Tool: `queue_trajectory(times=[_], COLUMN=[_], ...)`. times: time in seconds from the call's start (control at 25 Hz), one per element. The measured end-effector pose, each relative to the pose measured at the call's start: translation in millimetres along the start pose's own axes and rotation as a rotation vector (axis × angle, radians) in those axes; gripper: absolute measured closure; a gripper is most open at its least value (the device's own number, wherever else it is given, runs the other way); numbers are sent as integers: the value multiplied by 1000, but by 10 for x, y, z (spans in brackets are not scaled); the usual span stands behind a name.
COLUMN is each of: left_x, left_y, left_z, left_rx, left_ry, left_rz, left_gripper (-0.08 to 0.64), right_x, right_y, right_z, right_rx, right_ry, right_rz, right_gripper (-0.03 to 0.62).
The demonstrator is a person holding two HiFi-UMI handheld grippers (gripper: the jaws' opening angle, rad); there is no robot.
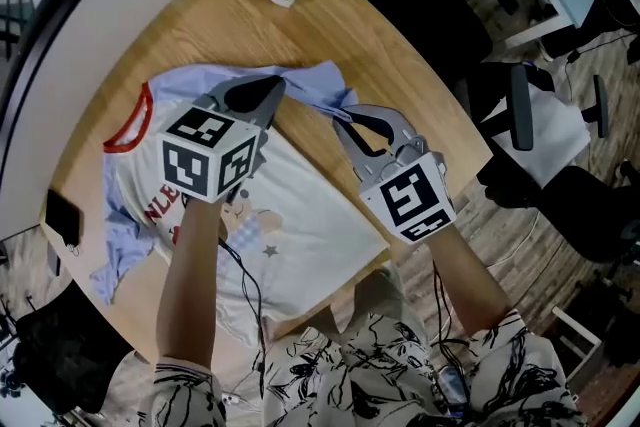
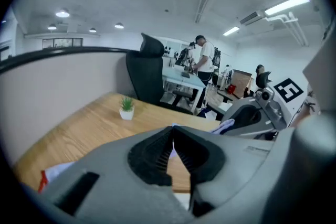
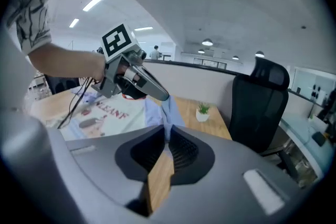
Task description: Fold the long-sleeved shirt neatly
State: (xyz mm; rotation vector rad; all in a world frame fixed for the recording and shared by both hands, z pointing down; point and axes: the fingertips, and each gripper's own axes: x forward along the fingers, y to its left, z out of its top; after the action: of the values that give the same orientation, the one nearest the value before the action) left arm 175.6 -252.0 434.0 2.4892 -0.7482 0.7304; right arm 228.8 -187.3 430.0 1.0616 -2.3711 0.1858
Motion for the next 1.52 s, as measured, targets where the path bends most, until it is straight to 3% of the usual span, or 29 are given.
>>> queue_trajectory(times=[0.16, 0.28, 0.44, 0.56, 0.72, 0.88, 1.24, 1.52], left_x=[-770, -1368, -2135, -2658, -3267, -3628, -3641, -3564], left_y=[21, 78, 230, 387, 605, 962, 1772, 2133], left_z=[717, 1049, 1199, 1062, 590, -134, -1939, -2791], left_rx=[17, 60, 84, 90, 111, 87, 25, -23], left_ry=[-140, -194, -246, -242, -184, -114, 114, 196], left_rz=[36, 83, 141, 198, 251, 305, 378, 361], left_gripper=[548, 548, 548, 548, 548, 546, 546, 546], right_x=[-237, -365, -383, -273, -16, 435, 1517, 2070], right_y=[46, 205, 657, 1093, 1812, 2515, 3706, 4263], right_z=[945, 1627, 2265, 2577, 2686, 2472, 1625, 1100], right_rx=[40, 70, 62, 4, -74, -141, -254, -283], right_ry=[-152, -259, -326, -362, -337, -287, -142, -3], right_rz=[-35, 0, 97, 169, 242, 254, 310, 344], right_gripper=[560, 560, 560, 560, 560, 558, 555, 551])
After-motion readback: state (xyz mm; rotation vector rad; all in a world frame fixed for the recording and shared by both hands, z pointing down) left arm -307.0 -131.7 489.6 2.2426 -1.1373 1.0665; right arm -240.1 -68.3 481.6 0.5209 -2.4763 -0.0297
